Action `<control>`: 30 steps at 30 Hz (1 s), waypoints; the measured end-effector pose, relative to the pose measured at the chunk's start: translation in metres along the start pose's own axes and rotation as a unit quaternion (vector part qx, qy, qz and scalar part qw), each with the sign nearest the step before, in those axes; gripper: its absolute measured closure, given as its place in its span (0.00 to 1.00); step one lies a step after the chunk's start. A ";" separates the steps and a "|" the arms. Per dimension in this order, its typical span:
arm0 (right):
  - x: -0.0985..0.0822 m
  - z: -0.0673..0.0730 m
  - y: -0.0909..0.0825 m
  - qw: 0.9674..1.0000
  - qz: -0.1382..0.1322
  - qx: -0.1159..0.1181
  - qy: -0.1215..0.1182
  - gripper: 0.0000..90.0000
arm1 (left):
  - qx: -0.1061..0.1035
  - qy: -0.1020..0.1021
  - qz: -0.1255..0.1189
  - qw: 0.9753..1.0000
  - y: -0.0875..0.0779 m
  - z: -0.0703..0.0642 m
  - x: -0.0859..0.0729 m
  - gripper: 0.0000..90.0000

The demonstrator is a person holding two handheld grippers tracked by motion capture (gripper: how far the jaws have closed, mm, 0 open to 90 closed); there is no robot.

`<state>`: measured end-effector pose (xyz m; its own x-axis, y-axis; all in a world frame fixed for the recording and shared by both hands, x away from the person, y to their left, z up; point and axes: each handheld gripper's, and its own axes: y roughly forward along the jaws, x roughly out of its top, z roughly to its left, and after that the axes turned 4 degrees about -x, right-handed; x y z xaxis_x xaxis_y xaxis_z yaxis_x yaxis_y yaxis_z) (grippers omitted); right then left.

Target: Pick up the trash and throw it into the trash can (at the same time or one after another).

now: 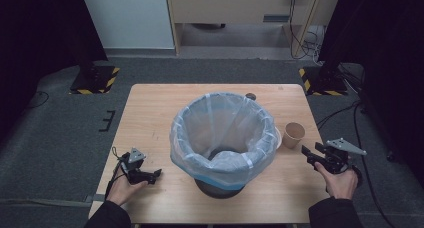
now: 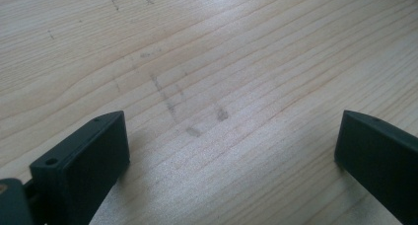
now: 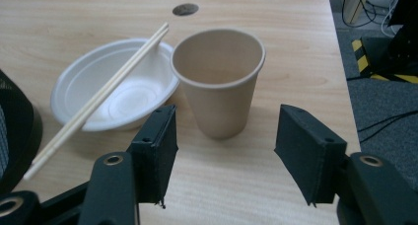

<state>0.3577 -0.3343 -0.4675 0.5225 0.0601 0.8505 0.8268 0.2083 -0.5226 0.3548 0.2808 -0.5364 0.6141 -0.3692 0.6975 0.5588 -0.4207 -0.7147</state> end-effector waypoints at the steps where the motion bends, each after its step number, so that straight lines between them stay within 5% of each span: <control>1: 0.001 0.000 0.001 1.000 -0.002 -0.001 0.002 0.47 | 0.001 0.000 0.000 1.000 0.000 0.000 0.000 0.00; 17: 0.027 -0.008 0.033 0.999 -0.020 -0.038 0.024 0.60 | 0.003 -0.003 0.000 1.000 0.002 -0.001 0.001 0.00; 30: 0.030 -0.008 0.073 0.999 0.037 -0.035 0.012 0.68 | 0.003 -0.003 -0.001 1.000 0.003 -0.002 0.002 0.00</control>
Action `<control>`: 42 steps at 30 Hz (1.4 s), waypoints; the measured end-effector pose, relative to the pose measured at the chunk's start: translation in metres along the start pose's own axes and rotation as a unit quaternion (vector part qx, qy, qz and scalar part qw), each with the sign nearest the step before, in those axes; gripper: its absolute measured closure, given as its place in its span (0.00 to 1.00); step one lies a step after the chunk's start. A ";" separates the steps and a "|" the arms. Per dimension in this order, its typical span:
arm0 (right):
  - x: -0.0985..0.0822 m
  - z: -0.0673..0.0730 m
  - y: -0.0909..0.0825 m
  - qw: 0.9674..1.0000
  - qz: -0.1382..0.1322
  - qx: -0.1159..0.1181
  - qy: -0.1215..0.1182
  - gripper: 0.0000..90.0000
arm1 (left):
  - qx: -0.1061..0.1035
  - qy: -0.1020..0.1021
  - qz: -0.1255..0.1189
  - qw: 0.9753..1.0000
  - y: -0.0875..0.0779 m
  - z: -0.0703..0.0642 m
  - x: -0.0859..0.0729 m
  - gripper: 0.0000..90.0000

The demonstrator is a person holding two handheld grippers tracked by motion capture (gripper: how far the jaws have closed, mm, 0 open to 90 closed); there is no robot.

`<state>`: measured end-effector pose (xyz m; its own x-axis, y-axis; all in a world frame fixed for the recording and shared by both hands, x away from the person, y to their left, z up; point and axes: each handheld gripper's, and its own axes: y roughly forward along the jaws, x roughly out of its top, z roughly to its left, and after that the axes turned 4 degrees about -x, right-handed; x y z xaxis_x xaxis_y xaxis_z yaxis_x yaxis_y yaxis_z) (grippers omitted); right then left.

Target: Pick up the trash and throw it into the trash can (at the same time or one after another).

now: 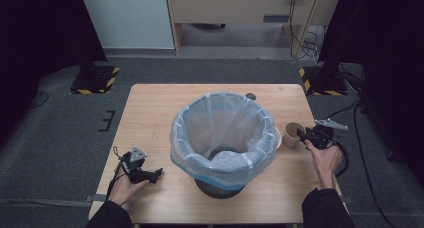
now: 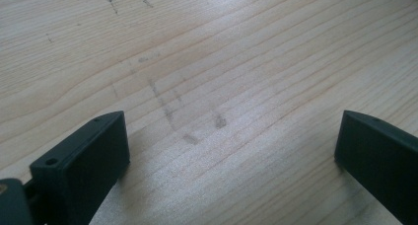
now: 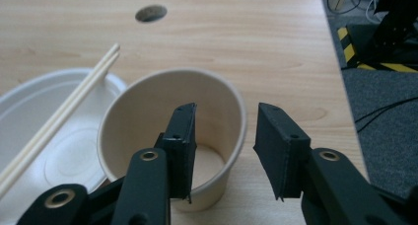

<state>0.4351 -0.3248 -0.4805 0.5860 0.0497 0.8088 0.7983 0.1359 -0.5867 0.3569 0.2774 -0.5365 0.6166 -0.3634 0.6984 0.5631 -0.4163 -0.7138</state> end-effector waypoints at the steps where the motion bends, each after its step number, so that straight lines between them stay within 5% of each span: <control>1: -0.001 0.002 0.001 1.000 0.006 0.001 0.000 0.69 | 0.000 0.000 0.000 1.000 0.000 0.000 0.000 0.00; 9: -0.006 0.005 -0.004 1.000 0.027 0.003 0.009 0.90 | 0.000 0.000 0.000 1.000 0.000 0.000 0.000 0.00; 19: -0.003 0.003 -0.016 1.000 0.012 0.007 0.015 0.94 | 0.000 0.000 0.000 1.000 0.000 0.000 0.000 0.00; 33: 0.015 0.006 -0.041 0.996 -0.078 0.016 0.036 0.94 | 0.000 0.000 0.000 1.000 0.000 0.000 0.000 0.00; 42: 0.030 0.013 -0.063 0.986 -0.153 0.029 0.055 0.94 | 0.000 0.000 0.000 1.000 0.000 0.000 0.000 0.00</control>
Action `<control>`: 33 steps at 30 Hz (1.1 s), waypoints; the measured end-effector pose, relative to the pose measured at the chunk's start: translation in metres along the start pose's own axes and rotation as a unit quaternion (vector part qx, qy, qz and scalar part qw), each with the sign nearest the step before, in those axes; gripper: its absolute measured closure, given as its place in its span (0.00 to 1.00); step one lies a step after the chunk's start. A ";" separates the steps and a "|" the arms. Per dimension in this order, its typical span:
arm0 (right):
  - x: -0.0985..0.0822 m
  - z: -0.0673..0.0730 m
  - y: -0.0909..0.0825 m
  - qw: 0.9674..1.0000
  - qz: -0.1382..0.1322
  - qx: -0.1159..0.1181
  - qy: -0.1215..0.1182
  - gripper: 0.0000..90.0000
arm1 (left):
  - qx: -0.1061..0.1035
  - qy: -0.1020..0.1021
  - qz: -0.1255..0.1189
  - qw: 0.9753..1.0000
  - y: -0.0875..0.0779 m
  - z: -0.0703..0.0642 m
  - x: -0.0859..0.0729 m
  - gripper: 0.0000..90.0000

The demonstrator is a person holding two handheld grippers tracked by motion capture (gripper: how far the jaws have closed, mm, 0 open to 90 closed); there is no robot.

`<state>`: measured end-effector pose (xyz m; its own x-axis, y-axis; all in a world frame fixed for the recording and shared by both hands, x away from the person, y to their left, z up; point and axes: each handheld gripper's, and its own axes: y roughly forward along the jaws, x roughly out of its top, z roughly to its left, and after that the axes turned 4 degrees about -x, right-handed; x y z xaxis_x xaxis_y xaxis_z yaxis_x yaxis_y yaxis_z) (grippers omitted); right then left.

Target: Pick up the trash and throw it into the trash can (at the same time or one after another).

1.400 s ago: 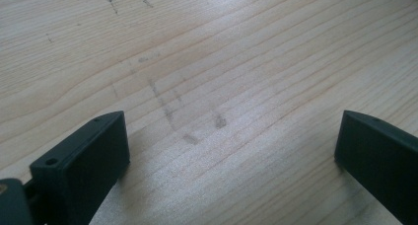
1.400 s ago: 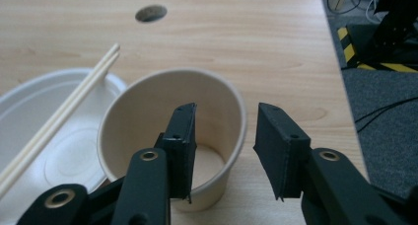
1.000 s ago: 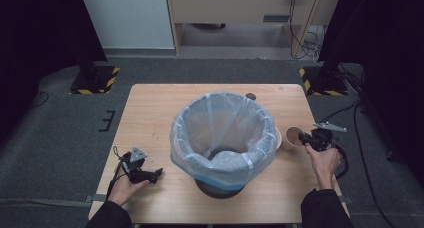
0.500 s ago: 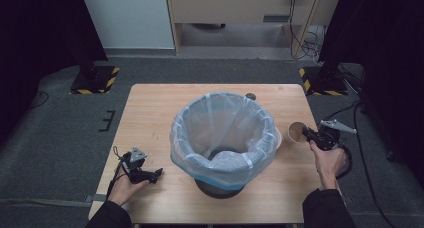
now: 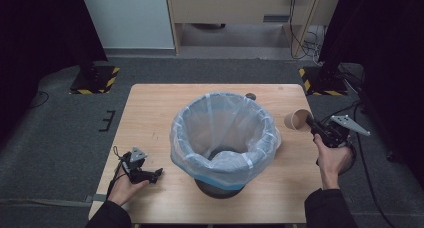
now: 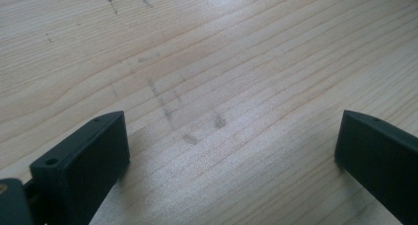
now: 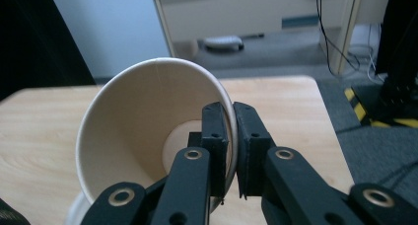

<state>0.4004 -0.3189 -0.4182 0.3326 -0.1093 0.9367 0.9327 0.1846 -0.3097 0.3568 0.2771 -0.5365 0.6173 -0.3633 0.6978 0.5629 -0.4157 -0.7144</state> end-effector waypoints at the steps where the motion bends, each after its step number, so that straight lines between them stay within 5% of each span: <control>1: 0.002 0.001 -0.001 1.000 -0.005 0.002 -0.001 0.94 | 0.000 0.000 0.000 1.000 0.000 0.000 0.000 0.00; 19: 0.034 0.016 -0.030 0.992 -0.115 0.037 0.022 0.94 | 0.001 0.000 0.001 1.000 0.000 -0.001 0.000 0.00; 33: 0.060 0.035 -0.057 0.980 -0.182 0.081 0.024 0.94 | 0.001 0.000 0.001 1.000 0.000 -0.001 0.000 0.00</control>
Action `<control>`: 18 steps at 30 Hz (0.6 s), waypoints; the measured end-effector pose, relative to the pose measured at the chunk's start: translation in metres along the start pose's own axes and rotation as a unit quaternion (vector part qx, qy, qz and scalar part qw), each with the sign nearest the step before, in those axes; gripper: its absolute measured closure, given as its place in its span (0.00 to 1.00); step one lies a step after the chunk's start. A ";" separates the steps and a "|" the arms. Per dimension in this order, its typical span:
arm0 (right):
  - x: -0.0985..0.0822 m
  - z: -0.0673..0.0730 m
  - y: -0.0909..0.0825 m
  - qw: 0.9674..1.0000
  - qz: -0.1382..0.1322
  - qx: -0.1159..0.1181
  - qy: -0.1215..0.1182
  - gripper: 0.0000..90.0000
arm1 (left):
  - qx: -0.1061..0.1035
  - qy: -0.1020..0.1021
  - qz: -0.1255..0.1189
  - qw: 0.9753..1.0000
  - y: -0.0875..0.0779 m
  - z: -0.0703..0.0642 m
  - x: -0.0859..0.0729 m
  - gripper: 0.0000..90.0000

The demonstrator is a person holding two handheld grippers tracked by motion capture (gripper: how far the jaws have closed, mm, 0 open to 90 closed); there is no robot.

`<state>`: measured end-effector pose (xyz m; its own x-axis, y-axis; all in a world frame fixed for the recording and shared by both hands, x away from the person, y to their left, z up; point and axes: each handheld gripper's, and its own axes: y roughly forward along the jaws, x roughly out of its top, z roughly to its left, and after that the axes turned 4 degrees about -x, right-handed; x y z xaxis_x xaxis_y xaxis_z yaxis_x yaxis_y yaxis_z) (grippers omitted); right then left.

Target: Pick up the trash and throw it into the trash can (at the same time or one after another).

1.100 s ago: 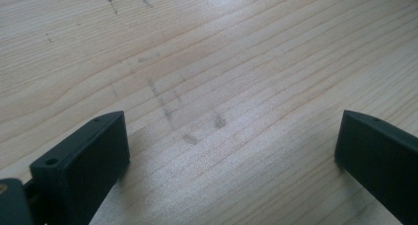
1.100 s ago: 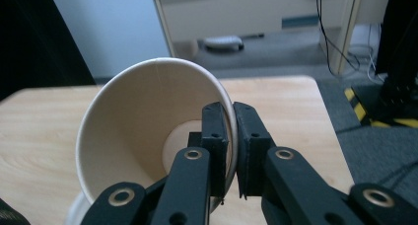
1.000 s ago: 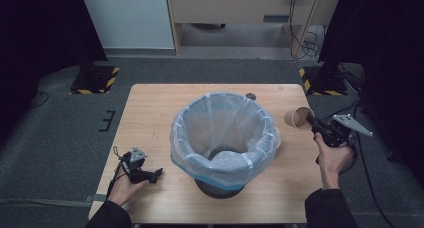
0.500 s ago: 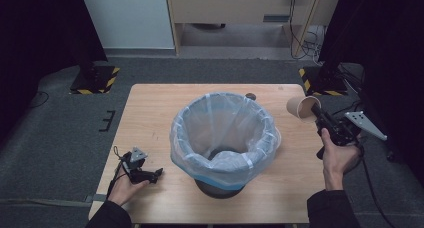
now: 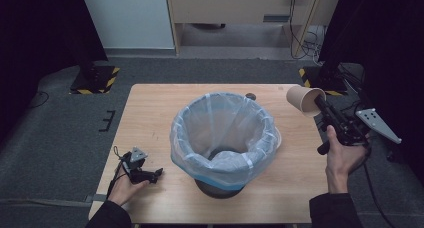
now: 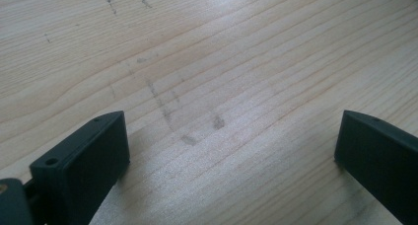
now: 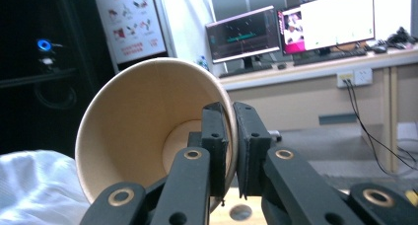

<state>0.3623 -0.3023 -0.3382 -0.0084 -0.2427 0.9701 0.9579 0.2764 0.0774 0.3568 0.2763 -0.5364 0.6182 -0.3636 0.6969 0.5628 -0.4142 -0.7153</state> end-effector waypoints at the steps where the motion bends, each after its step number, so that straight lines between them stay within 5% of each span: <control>1: 0.002 0.002 -0.001 1.000 -0.004 0.003 -0.001 0.94 | 0.000 0.000 0.000 1.000 0.000 0.000 0.000 0.00; 9: 0.015 0.014 -0.008 0.999 -0.030 0.026 0.000 0.94 | 0.000 0.000 0.000 1.000 0.000 0.000 0.000 0.00; 18: 0.034 0.043 -0.017 0.995 -0.062 0.083 -0.011 0.94 | -0.001 0.000 -0.001 1.000 0.000 0.000 0.000 0.00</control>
<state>0.3329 -0.2752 -0.2968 -0.1320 -0.2657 0.9550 0.8882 0.3961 0.2330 0.3569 0.2758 -0.5365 0.6173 -0.3634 0.6978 0.5621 -0.4168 -0.7144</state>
